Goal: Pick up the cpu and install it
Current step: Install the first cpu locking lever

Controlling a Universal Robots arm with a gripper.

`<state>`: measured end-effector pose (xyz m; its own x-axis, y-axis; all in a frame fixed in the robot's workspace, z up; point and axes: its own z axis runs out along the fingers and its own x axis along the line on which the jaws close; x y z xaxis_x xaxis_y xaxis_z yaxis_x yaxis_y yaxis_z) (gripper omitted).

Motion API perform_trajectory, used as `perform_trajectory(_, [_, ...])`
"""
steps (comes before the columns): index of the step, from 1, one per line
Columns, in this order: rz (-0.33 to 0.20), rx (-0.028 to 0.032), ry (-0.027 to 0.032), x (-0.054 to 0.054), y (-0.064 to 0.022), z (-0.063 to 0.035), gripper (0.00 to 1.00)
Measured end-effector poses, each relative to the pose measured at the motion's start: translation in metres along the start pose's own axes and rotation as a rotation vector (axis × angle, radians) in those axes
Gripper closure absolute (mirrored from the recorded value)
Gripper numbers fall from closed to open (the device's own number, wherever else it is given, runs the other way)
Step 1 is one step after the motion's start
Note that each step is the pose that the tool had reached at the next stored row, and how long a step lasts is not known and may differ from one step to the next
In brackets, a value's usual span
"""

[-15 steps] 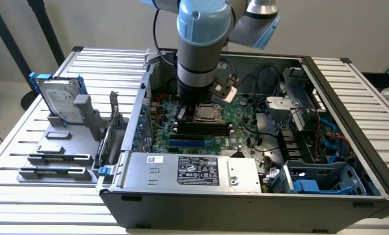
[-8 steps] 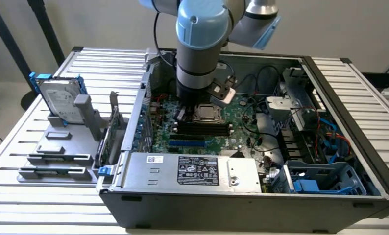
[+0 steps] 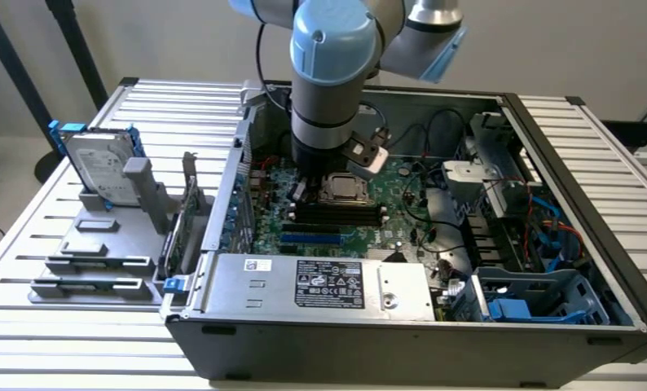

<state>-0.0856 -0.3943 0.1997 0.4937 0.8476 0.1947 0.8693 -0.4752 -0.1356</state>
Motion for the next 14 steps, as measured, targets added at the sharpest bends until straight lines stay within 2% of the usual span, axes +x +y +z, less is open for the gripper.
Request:
perform_trajectory(4, [-0.001,-0.0002,0.0015,0.0015,-0.0006,0.0029,0.89])
perform_trajectory(8, [-0.002,-0.0003,0.0,0.0015,-0.0007,0.0036,0.89])
perform_trajectory(14, [-0.002,-0.0052,-0.0098,0.0019,-0.001,0.0019,0.89])
